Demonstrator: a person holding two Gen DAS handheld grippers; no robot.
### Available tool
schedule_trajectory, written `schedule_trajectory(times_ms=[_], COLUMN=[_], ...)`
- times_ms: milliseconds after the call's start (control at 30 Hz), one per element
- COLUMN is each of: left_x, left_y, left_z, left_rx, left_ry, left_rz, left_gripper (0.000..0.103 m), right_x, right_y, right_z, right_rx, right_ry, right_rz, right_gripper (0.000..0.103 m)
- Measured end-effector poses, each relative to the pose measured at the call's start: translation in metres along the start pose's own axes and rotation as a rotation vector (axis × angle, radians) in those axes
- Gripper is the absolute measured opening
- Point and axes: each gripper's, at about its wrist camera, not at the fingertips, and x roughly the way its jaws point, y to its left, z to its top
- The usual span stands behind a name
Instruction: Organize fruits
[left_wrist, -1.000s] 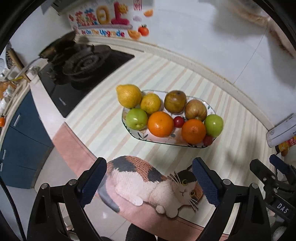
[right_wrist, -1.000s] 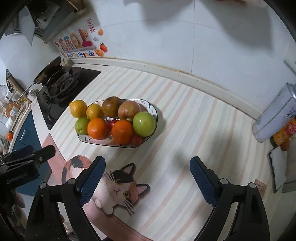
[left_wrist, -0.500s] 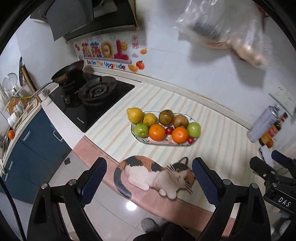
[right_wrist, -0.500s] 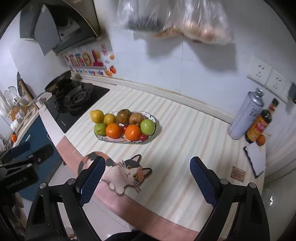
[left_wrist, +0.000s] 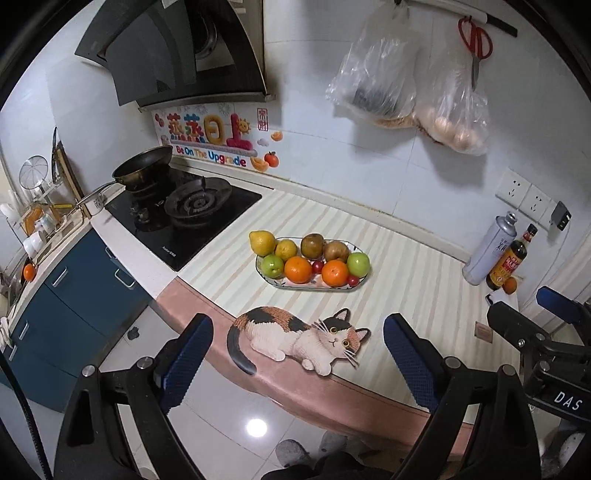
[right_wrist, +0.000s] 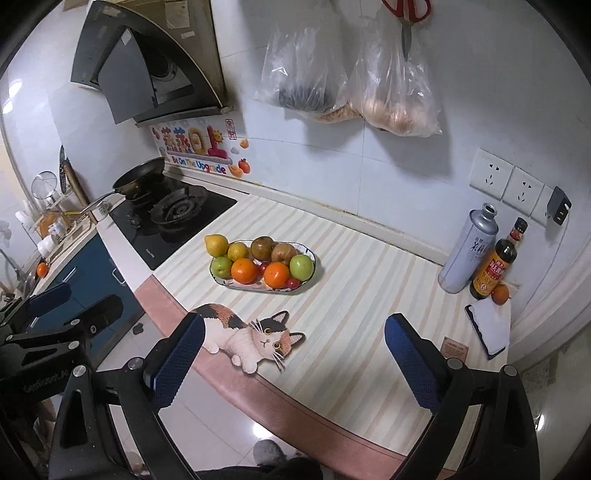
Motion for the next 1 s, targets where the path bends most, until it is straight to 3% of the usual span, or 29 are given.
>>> schedule_trajectory(times_ms=[267, 567, 867, 1000], left_x=[-0.001, 0.043, 0.084, 0.095], left_y=[-0.008, -0.006, -0.004, -0.004], left_z=[0.004, 0.031, 0.044, 0.049], left_rx=[-0.007, -0.02, -0.009, -0.01], left_ry=[0.0, 0.036, 0.072, 0.074], left_rz=[0.008, 0.056, 0.088, 0.091], left_gripper=[0.095, 0.095, 0.095, 0.102], right_x=[0.003, 0.049, 0.105, 0.121], right_y=[-0.011, -0.018, -0.023, -0.025], right_z=[0.011, 0.04, 0.055, 0.055], right_rx=[0.006, 0.012, 0.018, 0.015], right_ry=[-0.009, -0.017, 0.043, 0.071], right_rz=[0.008, 0.003, 0.0, 0.002], right_gripper=[0.1, 0.1, 0.1, 0.1])
